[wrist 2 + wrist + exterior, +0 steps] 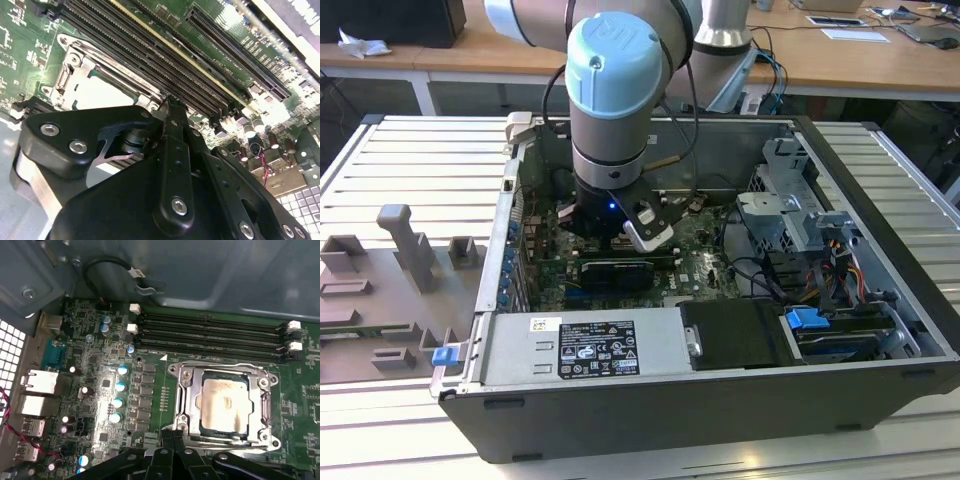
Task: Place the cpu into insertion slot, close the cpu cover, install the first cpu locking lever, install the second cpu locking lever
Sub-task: 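Install the second cpu locking lever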
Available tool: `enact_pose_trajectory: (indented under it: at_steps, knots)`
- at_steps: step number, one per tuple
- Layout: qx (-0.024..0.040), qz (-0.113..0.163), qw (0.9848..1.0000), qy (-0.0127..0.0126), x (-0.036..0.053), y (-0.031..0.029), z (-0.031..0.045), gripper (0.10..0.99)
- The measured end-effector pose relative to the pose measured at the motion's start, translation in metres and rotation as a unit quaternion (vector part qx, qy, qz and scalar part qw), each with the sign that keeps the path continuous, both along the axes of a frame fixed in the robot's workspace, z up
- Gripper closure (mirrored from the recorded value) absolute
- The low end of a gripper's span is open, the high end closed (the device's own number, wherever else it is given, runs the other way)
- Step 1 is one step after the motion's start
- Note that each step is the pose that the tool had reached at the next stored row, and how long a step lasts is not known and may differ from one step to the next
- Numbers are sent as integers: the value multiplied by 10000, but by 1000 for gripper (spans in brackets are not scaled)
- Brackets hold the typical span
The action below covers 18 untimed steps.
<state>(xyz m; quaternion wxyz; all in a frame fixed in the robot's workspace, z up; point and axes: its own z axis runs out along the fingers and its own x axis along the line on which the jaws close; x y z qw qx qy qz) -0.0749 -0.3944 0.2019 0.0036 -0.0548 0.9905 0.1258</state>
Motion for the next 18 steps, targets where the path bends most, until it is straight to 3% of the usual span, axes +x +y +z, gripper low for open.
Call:
enact_pose_trajectory:
  at_steps: [12, 15, 18]
  knots:
    - [63, 113, 9999, -1, -5, -2, -59, 980]
    - [65, 113, 9999, -1, -5, -2, 1, 980]
    - [65, 113, 9999, -1, -6, -1, 126, 980]
